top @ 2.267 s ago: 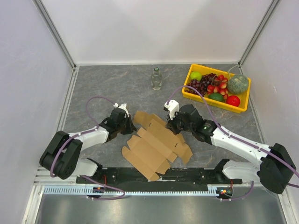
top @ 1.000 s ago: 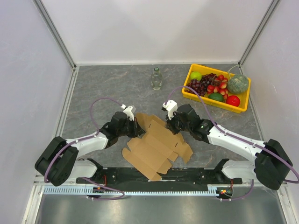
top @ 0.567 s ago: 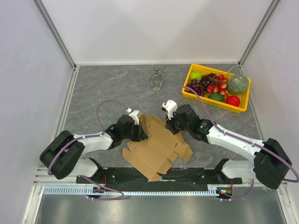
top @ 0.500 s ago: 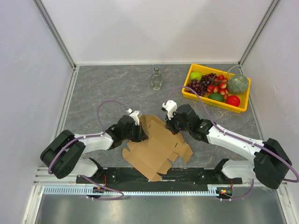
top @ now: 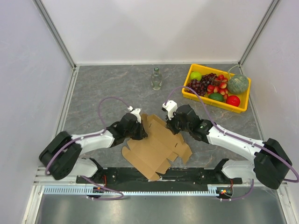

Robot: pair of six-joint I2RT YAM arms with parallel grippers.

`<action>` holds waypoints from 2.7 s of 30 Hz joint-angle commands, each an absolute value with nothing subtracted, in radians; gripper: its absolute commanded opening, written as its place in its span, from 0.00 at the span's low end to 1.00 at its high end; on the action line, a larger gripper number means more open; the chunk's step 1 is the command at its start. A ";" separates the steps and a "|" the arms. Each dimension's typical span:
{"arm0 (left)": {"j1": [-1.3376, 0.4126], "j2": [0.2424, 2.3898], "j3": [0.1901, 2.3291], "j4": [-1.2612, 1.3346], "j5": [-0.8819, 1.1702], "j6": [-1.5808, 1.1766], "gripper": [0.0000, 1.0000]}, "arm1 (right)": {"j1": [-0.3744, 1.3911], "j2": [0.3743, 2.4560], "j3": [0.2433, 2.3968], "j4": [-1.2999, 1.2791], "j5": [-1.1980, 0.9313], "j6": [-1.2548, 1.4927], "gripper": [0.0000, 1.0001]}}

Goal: Fold the paper box

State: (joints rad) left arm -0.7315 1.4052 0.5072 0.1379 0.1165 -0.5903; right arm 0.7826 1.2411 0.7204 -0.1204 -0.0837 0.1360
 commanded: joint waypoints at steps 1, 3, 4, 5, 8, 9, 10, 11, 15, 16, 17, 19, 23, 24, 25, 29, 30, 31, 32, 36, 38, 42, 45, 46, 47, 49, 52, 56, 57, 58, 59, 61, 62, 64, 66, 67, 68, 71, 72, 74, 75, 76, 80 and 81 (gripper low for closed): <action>-0.735 1.208 0.560 0.012 0.008 -0.563 0.02 | 0.787 1.189 0.704 -0.083 -0.034 0.127 0.00; -0.735 1.119 0.581 -0.038 -0.029 -0.545 0.02 | 0.787 1.172 0.703 -0.083 -0.015 0.127 0.00; -0.733 1.076 0.597 -0.052 -0.047 -0.535 0.02 | 0.787 1.164 0.703 -0.084 -0.006 0.127 0.00; -0.730 1.042 0.607 -0.070 -0.069 -0.526 0.02 | 0.787 1.158 0.703 -0.081 -0.008 0.129 0.00; -0.695 0.986 0.649 -0.097 -0.109 -0.497 0.02 | 0.787 1.150 0.701 -0.071 -0.037 0.121 0.00; -0.671 0.986 0.663 -0.103 -0.106 -0.489 0.02 | 0.787 1.152 0.704 -0.074 -0.058 0.112 0.00; -0.637 0.995 0.676 -0.106 -0.100 -0.480 0.02 | 0.787 1.155 0.710 -0.077 -0.067 0.109 0.00; -0.605 1.009 0.693 -0.113 -0.089 -0.479 0.02 | 0.787 1.163 0.722 -0.087 -0.077 0.106 0.00; -0.422 1.054 0.724 -0.089 0.023 -0.502 0.02 | 0.787 1.222 0.805 -0.175 -0.071 0.088 0.00; -0.384 1.058 0.726 -0.075 0.056 -0.506 0.02 | 0.787 1.242 0.830 -0.204 -0.083 0.074 0.00; -0.350 1.063 0.729 -0.057 0.084 -0.511 0.02 | 0.787 1.258 0.856 -0.224 -0.083 0.071 0.00; -0.307 1.081 0.742 -0.041 0.106 -0.508 0.02 | 0.787 1.290 0.885 -0.255 -0.081 0.067 0.00; -0.249 1.135 0.787 -0.032 0.146 -0.500 0.02 | 0.790 1.302 0.899 -0.258 -0.060 0.071 0.00; -0.241 1.149 0.791 -0.028 0.153 -0.502 0.02 | 0.790 1.298 0.899 -0.258 -0.060 0.063 0.00; -0.227 1.167 0.796 -0.020 0.163 -0.503 0.02 | 0.793 1.292 0.899 -0.256 -0.052 0.063 0.00; -0.199 1.236 0.804 0.023 0.201 -0.512 0.02 | 0.796 1.263 0.894 -0.255 -0.019 0.040 0.00; -0.196 1.259 0.805 0.035 0.212 -0.514 0.02 | 0.798 1.255 0.890 -0.252 -0.012 0.031 0.00; -0.193 1.279 0.805 0.049 0.224 -0.517 0.02 | 0.798 1.246 0.881 -0.238 -0.006 0.029 0.00; -0.192 1.305 0.805 0.061 0.241 -0.520 0.02 | 0.798 1.235 0.867 -0.215 -0.006 0.019 0.00; -0.190 1.397 0.816 0.110 0.356 -0.511 0.02 | 0.811 1.152 0.769 -0.101 -0.029 -0.099 0.00; -0.192 1.420 0.811 0.127 0.396 -0.511 0.04 | 0.815 1.126 0.753 -0.100 -0.041 -0.155 0.00; -0.190 1.431 0.772 0.187 0.426 -0.520 0.30 | 0.816 1.117 0.784 -0.155 -0.032 -0.201 0.00; -0.192 1.430 0.739 0.247 0.469 -0.532 0.41 | 0.816 1.118 0.802 -0.182 -0.049 -0.216 0.00; -0.190 1.431 0.730 0.270 0.495 -0.535 0.42 | 0.816 1.120 0.807 -0.190 -0.057 -0.221 0.00; -0.190 1.436 0.726 0.285 0.518 -0.540 0.43 | 0.816 1.121 0.813 -0.199 -0.066 -0.228 0.00; -0.190 1.442 0.710 0.313 0.567 -0.546 0.51 | 0.816 1.130 0.825 -0.215 -0.074 -0.250 0.00; -0.193 1.439 0.658 0.374 0.617 -0.568 0.54 | 0.816 1.141 0.844 -0.239 -0.068 -0.274 0.00; -0.192 1.431 0.600 0.426 0.632 -0.580 0.54 | 0.816 1.150 0.857 -0.250 -0.093 -0.302 0.00; -0.193 1.433 0.589 0.439 0.634 -0.578 0.54 | 0.816 1.152 0.861 -0.252 -0.109 -0.311 0.00; -0.192 1.436 0.578 0.451 0.640 -0.583 0.54 | 0.816 1.155 0.862 -0.255 -0.117 -0.319 0.00; -0.196 1.439 0.566 0.466 0.650 -0.586 0.54 | 0.816 1.155 0.864 -0.255 -0.124 -0.327 0.00; -0.204 1.450 0.554 0.497 0.664 -0.592 0.54 | 0.816 1.157 0.865 -0.255 -0.143 -0.347 0.00; -0.210 1.454 0.548 0.514 0.670 -0.597 0.54 | 0.816 1.158 0.867 -0.258 -0.158 -0.359 0.00; -0.218 1.471 0.535 0.546 0.687 -0.606 0.54 | 0.816 1.163 0.873 -0.259 -0.173 -0.379 0.00; -0.224 1.482 0.519 0.604 0.706 -0.618 0.53 | 0.816 1.169 0.877 -0.278 -0.192 -0.425 0.03; -0.227 1.489 0.509 0.627 0.713 -0.624 0.53 | 0.815 1.170 0.879 -0.290 -0.216 -0.460 0.07; -0.230 1.493 0.500 0.650 0.724 -0.629 0.53 | 0.816 1.169 0.873 -0.291 -0.235 -0.506 0.08; -0.239 1.502 0.474 0.707 0.742 -0.634 0.52 | 0.816 1.167 0.857 -0.252 -0.210 -0.515 0.06; -0.245 1.500 0.465 0.724 0.745 -0.629 0.52 | 0.816 1.180 0.865 -0.256 -0.203 -0.515 0.06; -0.259 1.499 0.442 0.753 0.749 -0.624 0.51 | 0.816 1.215 0.882 -0.268 -0.195 -0.526 0.04; -0.264 1.499 0.433 0.768 0.750 -0.623 0.51 | 0.816 1.229 0.885 -0.268 -0.189 -0.531 0.03; -0.268 1.500 0.422 0.779 0.753 -0.621 0.51 | 0.815 1.236 0.885 -0.265 -0.183 -0.537 0.03; -0.281 1.497 0.387 0.827 0.762 -0.614 0.50 | 0.816 1.236 0.842 -0.172 -0.135 -0.537 0.01; -0.282 1.496 0.380 0.834 0.764 -0.609 0.49 | 0.816 1.232 0.824 -0.137 -0.127 -0.537 0.01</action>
State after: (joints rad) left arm -0.2722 1.4960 0.4084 0.7223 0.7250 -0.6067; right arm 0.8143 1.2453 0.8417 -0.2733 -0.1738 -0.5098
